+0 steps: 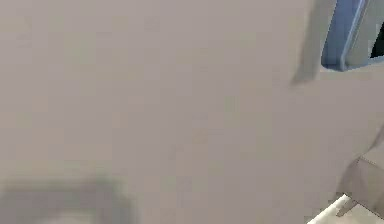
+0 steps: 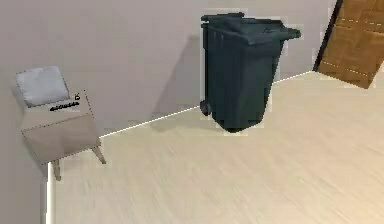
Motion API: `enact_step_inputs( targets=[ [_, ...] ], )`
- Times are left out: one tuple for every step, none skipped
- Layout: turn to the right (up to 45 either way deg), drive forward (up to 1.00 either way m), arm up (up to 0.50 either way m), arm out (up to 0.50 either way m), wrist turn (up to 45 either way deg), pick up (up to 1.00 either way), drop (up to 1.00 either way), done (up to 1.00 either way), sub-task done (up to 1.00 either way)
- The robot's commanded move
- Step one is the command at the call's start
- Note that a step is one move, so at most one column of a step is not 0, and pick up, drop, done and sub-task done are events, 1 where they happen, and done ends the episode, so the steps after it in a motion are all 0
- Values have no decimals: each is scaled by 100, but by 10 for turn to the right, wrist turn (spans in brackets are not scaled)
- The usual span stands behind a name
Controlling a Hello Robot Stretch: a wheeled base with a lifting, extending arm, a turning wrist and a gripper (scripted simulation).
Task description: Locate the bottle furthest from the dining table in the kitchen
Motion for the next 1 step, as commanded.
enact_step_inputs(
  targets=[
    [450, 0, 0, 0, 0, 0, 0, 0, 0]
  ],
)
